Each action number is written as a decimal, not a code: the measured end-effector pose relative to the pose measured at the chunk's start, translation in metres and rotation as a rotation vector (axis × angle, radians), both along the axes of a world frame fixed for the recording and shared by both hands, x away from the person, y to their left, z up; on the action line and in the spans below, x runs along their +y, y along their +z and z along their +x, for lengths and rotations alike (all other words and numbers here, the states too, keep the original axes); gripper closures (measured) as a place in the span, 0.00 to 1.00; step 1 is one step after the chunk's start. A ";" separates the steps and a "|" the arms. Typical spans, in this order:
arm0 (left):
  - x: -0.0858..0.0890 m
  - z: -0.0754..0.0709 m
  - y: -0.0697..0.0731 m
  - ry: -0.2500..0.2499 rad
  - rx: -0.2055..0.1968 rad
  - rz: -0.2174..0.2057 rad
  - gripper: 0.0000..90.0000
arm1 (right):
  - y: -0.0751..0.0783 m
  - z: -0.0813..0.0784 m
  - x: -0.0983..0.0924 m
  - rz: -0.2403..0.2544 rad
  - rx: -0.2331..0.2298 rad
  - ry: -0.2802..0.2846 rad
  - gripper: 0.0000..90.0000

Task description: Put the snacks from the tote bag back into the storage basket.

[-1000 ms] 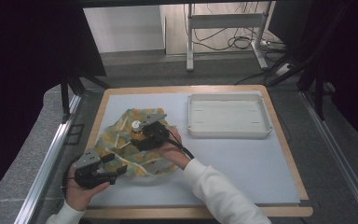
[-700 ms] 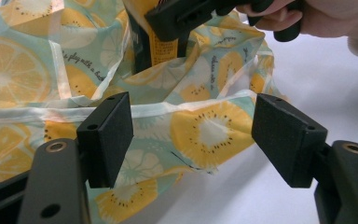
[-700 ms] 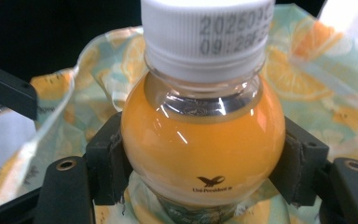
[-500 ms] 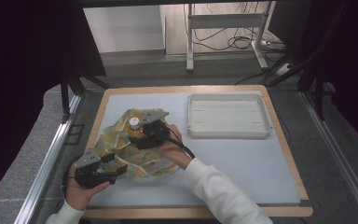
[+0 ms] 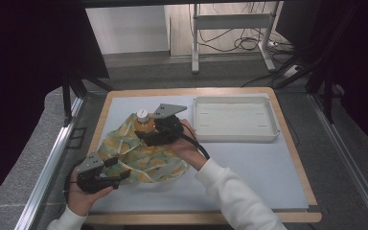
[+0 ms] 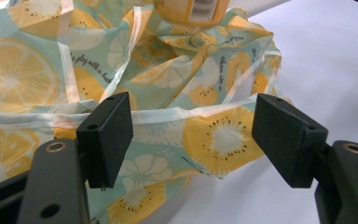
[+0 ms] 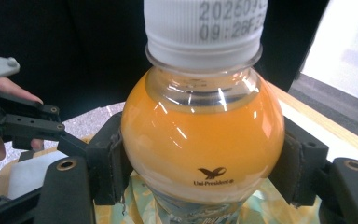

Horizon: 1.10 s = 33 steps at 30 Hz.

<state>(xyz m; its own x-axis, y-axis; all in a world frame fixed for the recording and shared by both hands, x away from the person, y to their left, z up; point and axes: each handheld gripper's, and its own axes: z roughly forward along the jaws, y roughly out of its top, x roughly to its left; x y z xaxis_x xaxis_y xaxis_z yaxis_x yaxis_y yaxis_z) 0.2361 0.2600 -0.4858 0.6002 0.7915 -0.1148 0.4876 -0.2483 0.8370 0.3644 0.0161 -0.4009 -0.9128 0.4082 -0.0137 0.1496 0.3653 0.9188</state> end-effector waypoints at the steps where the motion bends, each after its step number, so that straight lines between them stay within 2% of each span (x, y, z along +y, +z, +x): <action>1: 0.000 0.000 0.000 0.000 0.000 0.002 0.33 | 0.001 0.000 -0.002 0.002 0.000 -0.002 0.35; 7: -0.001 0.000 -0.001 0.002 0.001 0.006 0.33 | 0.010 0.002 -0.018 0.024 0.006 -0.023 0.35; 14: -0.001 0.000 -0.001 0.001 0.002 0.011 0.32 | 0.013 0.003 -0.034 0.025 0.002 -0.045 0.35; 24: 0.000 0.001 -0.001 0.000 0.003 0.011 0.32 | 0.014 0.008 -0.048 0.017 0.006 -0.069 0.35; 33: 0.000 0.002 -0.001 0.002 0.006 0.012 0.32 | 0.017 0.011 -0.059 0.032 0.004 -0.087 0.35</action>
